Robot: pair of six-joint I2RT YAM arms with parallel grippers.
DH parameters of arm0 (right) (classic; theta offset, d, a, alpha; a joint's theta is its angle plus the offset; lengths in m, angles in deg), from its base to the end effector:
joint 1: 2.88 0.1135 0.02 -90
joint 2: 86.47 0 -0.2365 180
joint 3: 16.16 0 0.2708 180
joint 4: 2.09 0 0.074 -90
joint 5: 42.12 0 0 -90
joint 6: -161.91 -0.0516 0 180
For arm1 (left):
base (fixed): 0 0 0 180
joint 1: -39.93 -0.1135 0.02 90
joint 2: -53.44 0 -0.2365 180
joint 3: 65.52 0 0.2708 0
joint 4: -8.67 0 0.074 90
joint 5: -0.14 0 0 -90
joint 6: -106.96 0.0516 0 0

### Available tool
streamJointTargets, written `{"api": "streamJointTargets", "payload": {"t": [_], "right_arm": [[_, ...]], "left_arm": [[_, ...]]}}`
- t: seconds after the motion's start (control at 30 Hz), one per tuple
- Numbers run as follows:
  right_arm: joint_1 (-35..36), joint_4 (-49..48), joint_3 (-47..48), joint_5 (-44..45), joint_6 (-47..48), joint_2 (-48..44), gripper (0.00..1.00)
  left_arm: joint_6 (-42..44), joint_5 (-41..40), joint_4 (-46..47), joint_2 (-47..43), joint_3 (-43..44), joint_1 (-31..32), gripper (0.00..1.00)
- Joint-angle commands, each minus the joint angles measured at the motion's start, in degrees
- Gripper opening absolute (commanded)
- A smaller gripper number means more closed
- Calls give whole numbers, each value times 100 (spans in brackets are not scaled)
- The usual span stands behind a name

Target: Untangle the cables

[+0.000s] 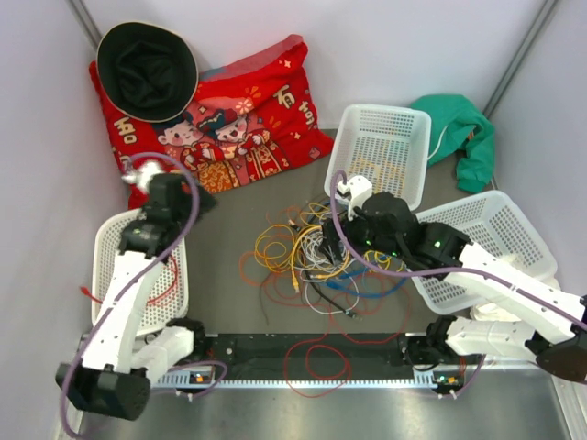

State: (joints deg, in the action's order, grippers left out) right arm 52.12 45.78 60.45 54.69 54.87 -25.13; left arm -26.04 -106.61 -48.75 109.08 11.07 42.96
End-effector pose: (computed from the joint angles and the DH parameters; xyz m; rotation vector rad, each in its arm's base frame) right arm 0.1618 0.2204 0.3249 -0.6467 2.1002 0.6014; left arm 0.2391 0.0022 0.3322 -0.8945 1.9874 -0.1341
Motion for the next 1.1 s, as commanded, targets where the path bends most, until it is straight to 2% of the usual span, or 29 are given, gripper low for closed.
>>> {"api": "streamJointTargets", "payload": {"t": [0.0, 0.03, 0.13, 0.37, 0.63, 0.9, 1.07], "right_arm": [[-7, -194, -105, 215, -159, -17, 99], [2, -185, -141, 233, -168, -26, 99], [-7, -123, -237, 339, -195, -78, 99], [-7, -88, -536, 462, -362, -254, 99], [2, -18, -721, 708, -529, -474, 99], [2, 290, -774, 883, -590, -772, 99], [2, 369, -861, 945, -599, -887, 99]], "left_arm": [[46, 1069, 1245, 157, -780, 1830, 94], [81, 1095, 1271, 436, -885, 2329, 95], [55, 1025, 1333, 947, -1070, 3034, 95], [-103, 954, 1745, 1537, -1545, 3599, 97], [-147, 692, 2475, 2827, -913, 4547, 99], [-164, 305, 2705, 4156, -307, 4769, 99], [-252, 120, 2537, 4684, -139, 4769, 87]]}}
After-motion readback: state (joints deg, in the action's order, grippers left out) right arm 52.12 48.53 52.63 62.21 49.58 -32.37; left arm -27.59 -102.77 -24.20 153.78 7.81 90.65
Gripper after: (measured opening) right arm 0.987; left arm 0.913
